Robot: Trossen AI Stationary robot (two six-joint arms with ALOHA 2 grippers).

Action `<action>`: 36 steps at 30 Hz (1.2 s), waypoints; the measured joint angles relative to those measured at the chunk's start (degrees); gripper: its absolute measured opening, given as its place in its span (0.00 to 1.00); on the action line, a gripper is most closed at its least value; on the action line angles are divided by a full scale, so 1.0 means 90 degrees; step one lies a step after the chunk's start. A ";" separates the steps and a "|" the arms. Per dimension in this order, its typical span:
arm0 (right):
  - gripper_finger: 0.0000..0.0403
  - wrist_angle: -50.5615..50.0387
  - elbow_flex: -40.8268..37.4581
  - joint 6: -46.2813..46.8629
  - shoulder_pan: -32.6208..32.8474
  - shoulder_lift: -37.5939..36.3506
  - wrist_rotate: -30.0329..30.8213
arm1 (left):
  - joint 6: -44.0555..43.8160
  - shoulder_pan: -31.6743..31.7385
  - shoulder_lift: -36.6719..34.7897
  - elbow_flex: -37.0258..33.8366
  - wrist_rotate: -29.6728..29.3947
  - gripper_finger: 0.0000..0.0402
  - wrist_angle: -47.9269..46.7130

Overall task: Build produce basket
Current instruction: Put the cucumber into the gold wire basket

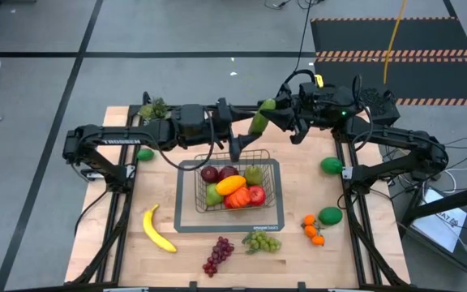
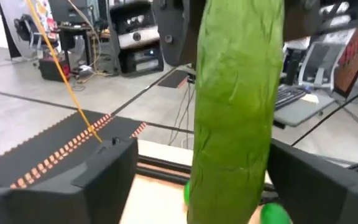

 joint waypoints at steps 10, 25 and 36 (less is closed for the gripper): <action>0.32 -0.0175 -0.0002 0.0603 0.0000 -0.0163 -0.0005 | -0.0803 0.0012 -0.0809 0.0011 -0.0143 0.98 -0.1427; 0.32 -0.2299 -0.0011 0.1981 0.1050 -0.0084 0.1874 | -0.1458 0.0236 -0.2040 0.0007 -0.0302 0.98 -0.4951; 0.32 -0.3833 -0.0005 0.1898 0.1416 0.0705 0.2538 | -0.1123 0.0277 -0.2280 0.0009 -0.0173 0.98 -0.5850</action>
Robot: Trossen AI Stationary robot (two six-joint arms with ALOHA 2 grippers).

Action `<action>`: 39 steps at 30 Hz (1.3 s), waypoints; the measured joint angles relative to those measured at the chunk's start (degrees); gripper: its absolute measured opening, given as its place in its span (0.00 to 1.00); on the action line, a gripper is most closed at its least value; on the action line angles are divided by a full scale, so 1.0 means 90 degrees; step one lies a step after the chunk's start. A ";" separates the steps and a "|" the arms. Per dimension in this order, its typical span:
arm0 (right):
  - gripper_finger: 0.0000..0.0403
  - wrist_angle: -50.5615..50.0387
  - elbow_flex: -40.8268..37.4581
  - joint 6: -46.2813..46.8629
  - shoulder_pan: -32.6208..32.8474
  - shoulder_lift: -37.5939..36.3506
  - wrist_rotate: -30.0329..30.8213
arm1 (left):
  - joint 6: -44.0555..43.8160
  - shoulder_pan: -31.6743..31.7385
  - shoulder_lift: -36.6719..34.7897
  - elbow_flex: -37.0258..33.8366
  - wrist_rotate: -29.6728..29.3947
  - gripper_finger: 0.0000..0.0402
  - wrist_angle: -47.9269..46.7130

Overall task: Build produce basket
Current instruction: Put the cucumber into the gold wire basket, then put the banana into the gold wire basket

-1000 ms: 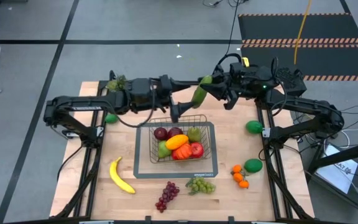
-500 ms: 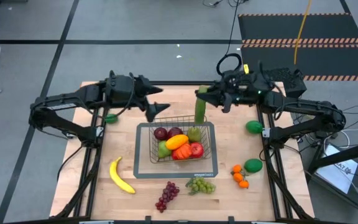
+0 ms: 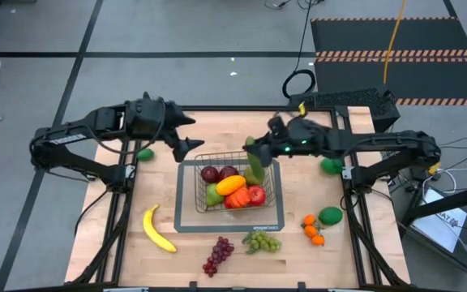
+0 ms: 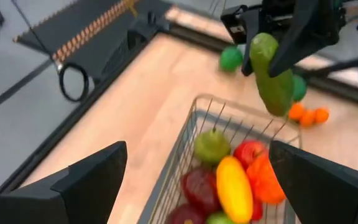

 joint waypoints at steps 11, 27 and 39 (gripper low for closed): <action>0.32 0.0015 0.0000 0.0062 -0.0002 0.1204 -0.0141 | -0.0261 0.0000 0.0003 -0.0002 0.0288 0.98 -0.1319; 0.33 -0.0213 0.0005 -0.0749 -0.0180 0.1330 -0.0419 | -0.0311 0.0000 0.0005 -0.0002 0.0225 0.98 -0.2048; 0.57 -0.0125 0.0002 -0.0627 -0.0211 0.1327 -0.0538 | -0.1281 0.0000 0.0013 -0.0387 -0.0178 0.98 -0.1883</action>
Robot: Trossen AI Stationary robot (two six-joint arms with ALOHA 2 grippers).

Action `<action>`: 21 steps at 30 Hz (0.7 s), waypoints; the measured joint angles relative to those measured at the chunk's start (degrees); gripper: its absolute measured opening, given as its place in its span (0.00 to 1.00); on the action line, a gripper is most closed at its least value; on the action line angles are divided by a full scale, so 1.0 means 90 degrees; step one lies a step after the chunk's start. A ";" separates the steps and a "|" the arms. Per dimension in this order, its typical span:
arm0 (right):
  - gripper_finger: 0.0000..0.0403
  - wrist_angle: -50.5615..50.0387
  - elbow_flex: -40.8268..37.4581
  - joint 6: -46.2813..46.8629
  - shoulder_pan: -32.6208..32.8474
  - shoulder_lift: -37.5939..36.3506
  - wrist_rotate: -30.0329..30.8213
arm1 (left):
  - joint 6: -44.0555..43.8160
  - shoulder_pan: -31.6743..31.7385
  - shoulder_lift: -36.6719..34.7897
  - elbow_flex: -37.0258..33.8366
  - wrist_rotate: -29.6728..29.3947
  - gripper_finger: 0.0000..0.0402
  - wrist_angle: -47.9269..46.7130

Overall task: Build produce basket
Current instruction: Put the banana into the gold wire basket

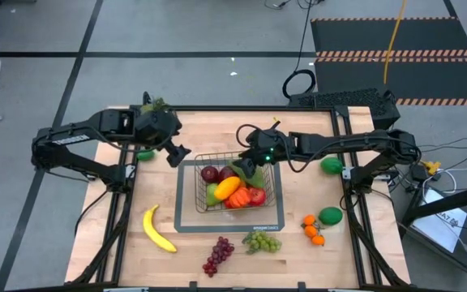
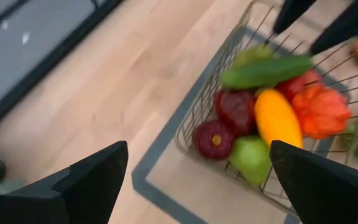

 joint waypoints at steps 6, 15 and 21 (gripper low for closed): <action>0.61 0.0411 -0.0002 -0.0159 -0.0163 -0.0494 -0.0378 | -0.1538 -0.0190 0.0000 -0.0658 0.0402 0.98 -0.0169; 0.61 -0.0098 -0.0002 -0.1229 -0.0532 -0.1607 -0.0856 | -0.4679 -0.1201 -0.0002 -0.1683 0.1020 0.98 -0.0120; 0.61 -0.0422 -0.0002 -0.1653 -0.0731 -0.2054 -0.0809 | -0.7177 -0.1982 -0.0002 -0.2352 0.1912 0.98 -0.0057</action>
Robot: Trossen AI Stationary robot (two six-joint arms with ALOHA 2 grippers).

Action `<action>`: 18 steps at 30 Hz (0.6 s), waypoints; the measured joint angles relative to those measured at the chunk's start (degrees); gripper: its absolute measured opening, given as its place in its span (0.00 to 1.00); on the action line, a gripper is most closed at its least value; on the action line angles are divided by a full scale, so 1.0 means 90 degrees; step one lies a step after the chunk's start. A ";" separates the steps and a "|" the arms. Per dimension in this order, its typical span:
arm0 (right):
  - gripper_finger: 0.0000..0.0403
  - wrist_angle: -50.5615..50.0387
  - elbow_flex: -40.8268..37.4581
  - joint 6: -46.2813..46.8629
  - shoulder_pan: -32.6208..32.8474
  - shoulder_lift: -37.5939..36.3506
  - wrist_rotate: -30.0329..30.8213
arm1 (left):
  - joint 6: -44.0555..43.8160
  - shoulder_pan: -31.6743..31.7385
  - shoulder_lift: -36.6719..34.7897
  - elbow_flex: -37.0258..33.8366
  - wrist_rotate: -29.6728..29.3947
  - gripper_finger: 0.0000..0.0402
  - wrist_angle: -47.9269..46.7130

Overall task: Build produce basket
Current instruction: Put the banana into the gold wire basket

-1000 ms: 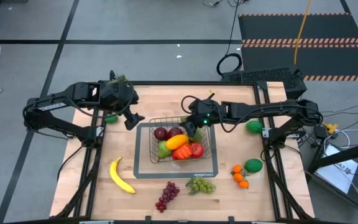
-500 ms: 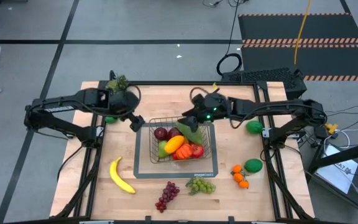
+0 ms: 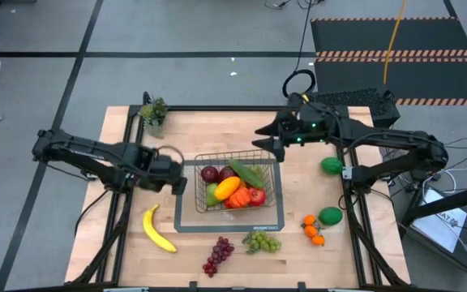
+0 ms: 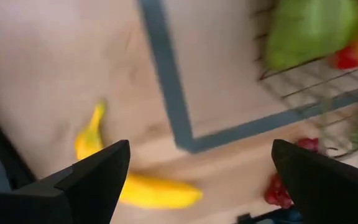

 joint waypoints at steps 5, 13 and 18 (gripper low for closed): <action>0.61 -0.0364 0.0000 -0.0206 -0.0085 -0.0217 -0.0011 | -0.1604 -0.0773 0.0000 -0.0252 0.0054 0.98 0.0014; 0.61 -0.0893 -0.0002 -0.0355 -0.0083 -0.0560 -0.0239 | -0.3576 -0.1775 0.0000 -0.0671 0.0054 0.98 0.0202; 0.61 -0.0996 -0.0002 -0.0623 -0.0083 -0.0669 -0.0356 | -0.4596 -0.2259 0.0000 -0.1056 0.0050 0.98 0.1038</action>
